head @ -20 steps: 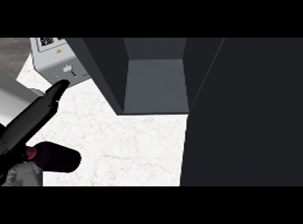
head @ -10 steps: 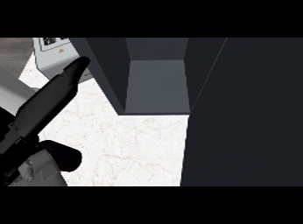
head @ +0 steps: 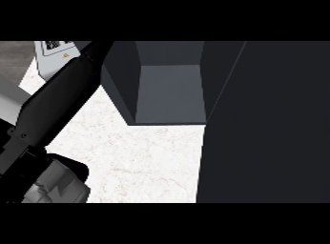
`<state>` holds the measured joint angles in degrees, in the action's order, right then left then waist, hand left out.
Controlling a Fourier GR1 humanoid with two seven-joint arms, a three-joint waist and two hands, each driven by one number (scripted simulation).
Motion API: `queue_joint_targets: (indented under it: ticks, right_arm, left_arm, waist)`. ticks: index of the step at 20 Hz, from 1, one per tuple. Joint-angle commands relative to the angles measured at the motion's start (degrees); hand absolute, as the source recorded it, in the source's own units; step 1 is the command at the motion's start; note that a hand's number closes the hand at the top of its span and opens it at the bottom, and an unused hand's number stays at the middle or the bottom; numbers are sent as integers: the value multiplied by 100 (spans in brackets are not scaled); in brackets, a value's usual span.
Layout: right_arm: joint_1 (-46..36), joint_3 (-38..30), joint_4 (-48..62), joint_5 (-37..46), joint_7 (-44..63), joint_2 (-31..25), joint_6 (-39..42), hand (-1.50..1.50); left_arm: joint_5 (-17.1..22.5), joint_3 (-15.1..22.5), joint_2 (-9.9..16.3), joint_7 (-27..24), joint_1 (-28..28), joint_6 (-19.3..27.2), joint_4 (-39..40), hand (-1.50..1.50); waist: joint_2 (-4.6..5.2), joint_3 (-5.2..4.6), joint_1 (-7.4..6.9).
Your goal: Pick up the wine, place it into the cabinet and close the cabinet
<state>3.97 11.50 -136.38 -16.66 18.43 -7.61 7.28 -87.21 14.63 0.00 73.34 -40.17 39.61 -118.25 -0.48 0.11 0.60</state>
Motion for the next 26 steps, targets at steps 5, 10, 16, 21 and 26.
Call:
queue_joint_targets:
  ticks: [5,10,16,21,26]
  right_arm:
    - [-296,-79,-543,-97,570,-120,-213,-150]
    - [-540,16,-402,171,622,-10,-449,-150]
    - [-522,-193,-487,27,706,-87,-529,-150]
    - [-470,172,-775,397,1084,-72,-805,-150]
    - [-641,-254,-341,106,863,-160,-682,-150]
  left_arm:
    - [-476,-62,0,1207,-584,-926,-175,-150]
    - [-416,25,0,1212,-586,-1172,-270,-150]
    - [-317,-90,0,1211,-666,-1593,-632,-150]
    - [-369,-89,0,1210,-426,-1627,-691,-150]
    - [-222,-101,0,1208,-65,-1319,-649,-150]
  waist:
    - [6,-9,-18]
    - [8,-9,-1]
    - [2,-8,-19]
    - [-3,-12,10]
    - [27,-8,-2]
